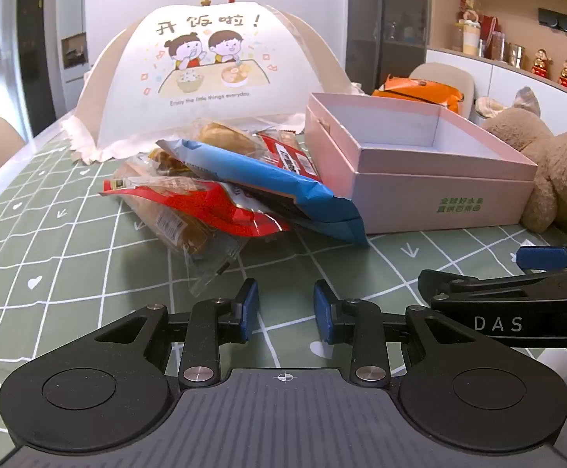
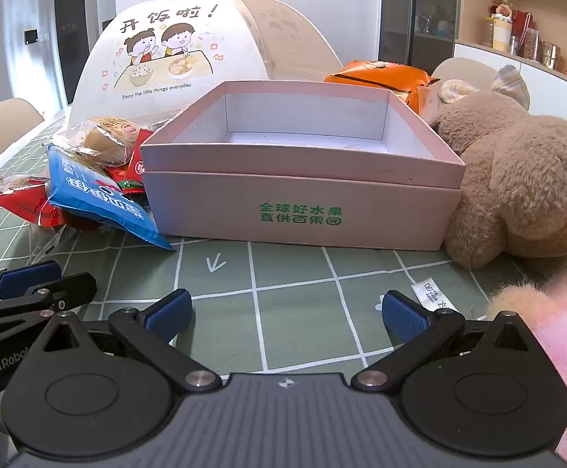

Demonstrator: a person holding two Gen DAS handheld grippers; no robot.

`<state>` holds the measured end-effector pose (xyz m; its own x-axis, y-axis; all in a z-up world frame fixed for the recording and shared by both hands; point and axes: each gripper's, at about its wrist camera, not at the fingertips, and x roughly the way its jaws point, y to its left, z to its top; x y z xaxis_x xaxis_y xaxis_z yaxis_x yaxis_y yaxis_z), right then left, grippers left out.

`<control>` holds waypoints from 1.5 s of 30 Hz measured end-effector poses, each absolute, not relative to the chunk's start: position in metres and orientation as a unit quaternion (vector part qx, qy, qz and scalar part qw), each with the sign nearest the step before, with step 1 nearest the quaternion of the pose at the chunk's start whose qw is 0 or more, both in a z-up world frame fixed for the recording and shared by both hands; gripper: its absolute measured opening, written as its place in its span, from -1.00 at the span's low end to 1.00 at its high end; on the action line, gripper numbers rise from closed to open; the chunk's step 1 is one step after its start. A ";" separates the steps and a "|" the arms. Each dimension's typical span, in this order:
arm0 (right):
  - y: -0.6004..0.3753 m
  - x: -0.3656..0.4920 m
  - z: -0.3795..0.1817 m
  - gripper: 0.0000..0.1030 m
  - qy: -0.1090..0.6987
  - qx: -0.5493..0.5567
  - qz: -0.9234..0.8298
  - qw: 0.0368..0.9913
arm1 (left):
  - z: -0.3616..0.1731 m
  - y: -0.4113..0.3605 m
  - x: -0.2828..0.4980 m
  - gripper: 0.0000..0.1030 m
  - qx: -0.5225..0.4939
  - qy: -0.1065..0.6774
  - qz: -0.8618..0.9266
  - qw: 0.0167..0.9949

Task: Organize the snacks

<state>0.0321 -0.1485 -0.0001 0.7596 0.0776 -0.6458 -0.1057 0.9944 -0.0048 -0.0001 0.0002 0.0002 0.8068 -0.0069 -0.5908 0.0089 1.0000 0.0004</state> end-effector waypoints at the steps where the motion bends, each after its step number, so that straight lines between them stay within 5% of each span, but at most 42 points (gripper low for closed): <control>1: -0.149 0.032 0.000 1.00 0.344 -0.020 0.049 0.938 | 0.000 0.000 0.000 -0.31 0.003 0.311 -0.004 0.950; 45: -0.148 0.033 0.000 1.00 0.345 -0.020 0.048 0.937 | 0.001 0.001 0.001 -0.31 0.003 0.311 -0.003 0.950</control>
<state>0.0326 -0.1483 0.0001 0.7576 0.0761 -0.6483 -0.1040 0.9946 -0.0047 0.0007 0.0008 0.0006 0.8059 -0.0045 -0.5920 0.0086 1.0000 0.0040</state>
